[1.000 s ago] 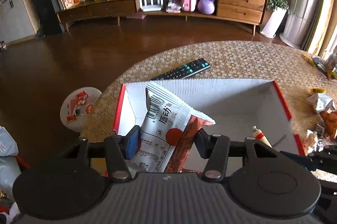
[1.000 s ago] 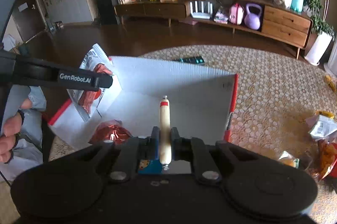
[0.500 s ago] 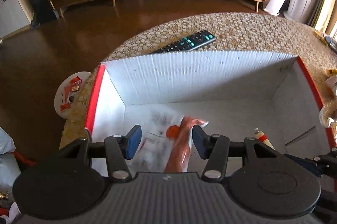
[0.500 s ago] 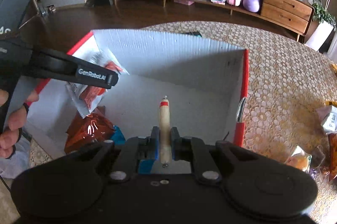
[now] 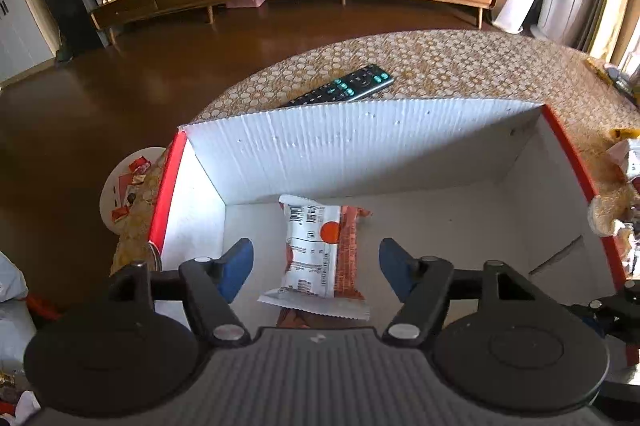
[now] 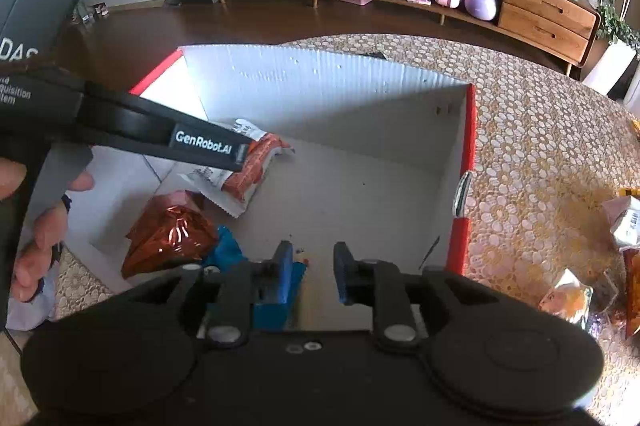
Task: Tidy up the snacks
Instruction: 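Open the right tool to drop the sausage stick into the box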
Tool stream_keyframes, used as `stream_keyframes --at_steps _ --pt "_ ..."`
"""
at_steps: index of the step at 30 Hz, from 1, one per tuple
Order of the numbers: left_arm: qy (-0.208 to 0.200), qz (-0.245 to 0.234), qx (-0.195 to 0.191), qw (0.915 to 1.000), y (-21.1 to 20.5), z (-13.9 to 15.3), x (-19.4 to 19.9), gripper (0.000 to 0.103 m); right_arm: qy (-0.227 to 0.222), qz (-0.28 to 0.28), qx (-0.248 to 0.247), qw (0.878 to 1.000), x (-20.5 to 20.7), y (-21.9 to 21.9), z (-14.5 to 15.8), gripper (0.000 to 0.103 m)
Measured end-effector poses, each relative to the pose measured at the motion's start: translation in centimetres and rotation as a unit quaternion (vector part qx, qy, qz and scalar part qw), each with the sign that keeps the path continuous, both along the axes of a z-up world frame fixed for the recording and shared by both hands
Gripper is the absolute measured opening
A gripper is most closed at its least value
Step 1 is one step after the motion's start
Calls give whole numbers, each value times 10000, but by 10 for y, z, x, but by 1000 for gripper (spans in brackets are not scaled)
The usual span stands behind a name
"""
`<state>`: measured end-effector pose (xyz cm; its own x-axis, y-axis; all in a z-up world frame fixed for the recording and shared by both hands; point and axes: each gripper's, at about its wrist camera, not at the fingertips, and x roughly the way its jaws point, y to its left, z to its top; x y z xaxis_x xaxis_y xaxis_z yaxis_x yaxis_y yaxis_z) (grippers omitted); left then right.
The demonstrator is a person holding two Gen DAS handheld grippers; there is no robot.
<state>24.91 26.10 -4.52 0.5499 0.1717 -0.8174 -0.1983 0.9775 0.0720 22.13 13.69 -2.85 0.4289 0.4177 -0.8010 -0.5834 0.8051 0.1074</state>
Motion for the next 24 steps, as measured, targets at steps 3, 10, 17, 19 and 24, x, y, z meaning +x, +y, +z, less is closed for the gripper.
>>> stream_keyframes --at_steps 3,10,17,19,24 --pt "-71 -10 -7 10000 -3 6 -6 69 -59 1 40 10000 -4 -6 6 27" --pt "-458 -67 -131 9988 -12 28 -29 78 -196 -25 231 9995 -15 -18 24 46" --pt "-829 -117 -196 9963 -23 50 -55 78 -373 -7 393 9985 -33 -33 39 67" --pt "-1009 -117 -51 9948 -29 57 -64 78 -442 20 410 9982 -39 -38 45 72" --pt "-1237 -258 61 9920 -47 70 -83 78 -548 37 609 9966 -52 -55 59 85"
